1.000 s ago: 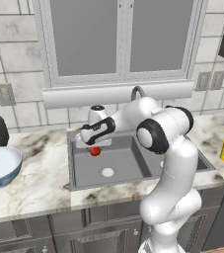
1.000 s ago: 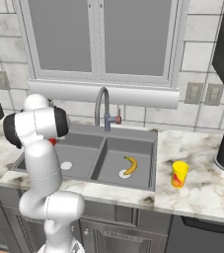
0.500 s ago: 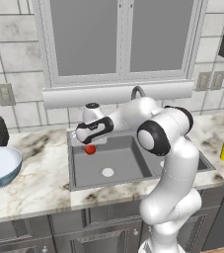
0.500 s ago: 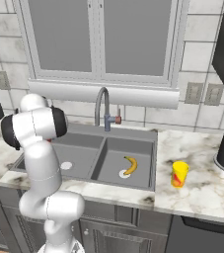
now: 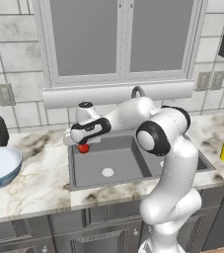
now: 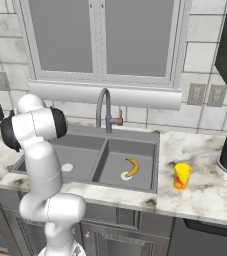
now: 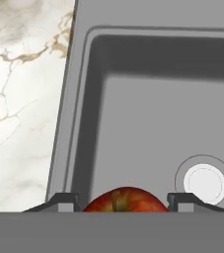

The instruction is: Remove the banana and apple from the sink. Then move the bowl and cup from the counter to the sink for washing.

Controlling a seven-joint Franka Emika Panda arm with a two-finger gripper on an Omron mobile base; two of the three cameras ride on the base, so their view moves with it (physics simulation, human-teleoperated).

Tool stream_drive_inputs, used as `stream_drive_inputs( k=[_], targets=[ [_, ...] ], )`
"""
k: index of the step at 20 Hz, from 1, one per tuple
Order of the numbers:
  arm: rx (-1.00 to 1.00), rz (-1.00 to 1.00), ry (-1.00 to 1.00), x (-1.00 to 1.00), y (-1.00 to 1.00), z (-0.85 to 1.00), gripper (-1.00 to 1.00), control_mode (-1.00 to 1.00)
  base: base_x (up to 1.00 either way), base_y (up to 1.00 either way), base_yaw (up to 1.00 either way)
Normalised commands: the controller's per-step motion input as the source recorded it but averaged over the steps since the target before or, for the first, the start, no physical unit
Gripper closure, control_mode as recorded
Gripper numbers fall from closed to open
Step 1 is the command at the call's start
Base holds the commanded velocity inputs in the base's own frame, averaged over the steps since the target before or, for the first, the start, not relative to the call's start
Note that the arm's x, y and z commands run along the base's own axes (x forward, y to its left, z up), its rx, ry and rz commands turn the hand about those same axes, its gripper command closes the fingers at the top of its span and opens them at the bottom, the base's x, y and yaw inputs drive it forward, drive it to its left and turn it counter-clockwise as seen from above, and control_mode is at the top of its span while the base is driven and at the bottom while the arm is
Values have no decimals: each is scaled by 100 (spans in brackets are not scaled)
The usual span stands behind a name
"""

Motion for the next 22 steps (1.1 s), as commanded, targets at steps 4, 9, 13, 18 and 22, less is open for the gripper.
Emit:
stream_drive_inputs(
  k=[4,9,13,18,22],
  targets=[
    [-1,0,-5,0,34,5,100,-100,0,0,0],
    [-3,0,-7,0,34,1,100,-100,0,0,0],
    [-6,0,-10,5,36,0,100,-100,0,0,0],
    [-7,0,-8,10,35,0,100,-100,0,0,0],
    [-1,0,3,18,29,3,100,-100,0,0,0]
  ],
)
